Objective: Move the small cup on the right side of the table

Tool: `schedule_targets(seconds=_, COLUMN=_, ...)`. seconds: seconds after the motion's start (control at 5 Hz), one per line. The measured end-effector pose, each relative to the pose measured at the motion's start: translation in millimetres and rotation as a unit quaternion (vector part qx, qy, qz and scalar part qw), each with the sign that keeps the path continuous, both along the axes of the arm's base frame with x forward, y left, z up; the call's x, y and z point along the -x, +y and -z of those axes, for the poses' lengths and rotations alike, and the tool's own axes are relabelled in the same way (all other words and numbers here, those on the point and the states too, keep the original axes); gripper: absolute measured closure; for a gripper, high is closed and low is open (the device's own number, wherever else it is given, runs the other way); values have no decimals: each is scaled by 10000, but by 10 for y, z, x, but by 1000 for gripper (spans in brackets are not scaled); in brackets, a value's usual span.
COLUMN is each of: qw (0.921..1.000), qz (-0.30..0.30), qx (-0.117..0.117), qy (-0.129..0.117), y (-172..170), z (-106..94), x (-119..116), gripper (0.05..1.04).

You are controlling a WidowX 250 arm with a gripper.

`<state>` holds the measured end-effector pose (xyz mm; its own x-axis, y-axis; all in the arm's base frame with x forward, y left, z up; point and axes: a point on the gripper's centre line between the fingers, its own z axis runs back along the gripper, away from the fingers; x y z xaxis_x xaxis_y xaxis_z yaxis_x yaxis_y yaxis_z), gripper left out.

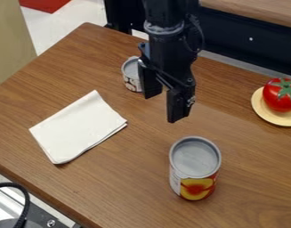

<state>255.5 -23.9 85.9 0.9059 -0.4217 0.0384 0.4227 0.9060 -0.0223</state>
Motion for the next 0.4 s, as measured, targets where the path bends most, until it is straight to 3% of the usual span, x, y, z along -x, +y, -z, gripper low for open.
schedule_targets(seconds=0.2, qw=9999, qz=-78, qx=-7, qy=102, y=1, z=69, x=7, gripper=86)
schedule_targets(seconds=0.4, qw=9962, qz=-866, qx=-7, qy=-68, y=59, z=155, x=-103, gripper=87)
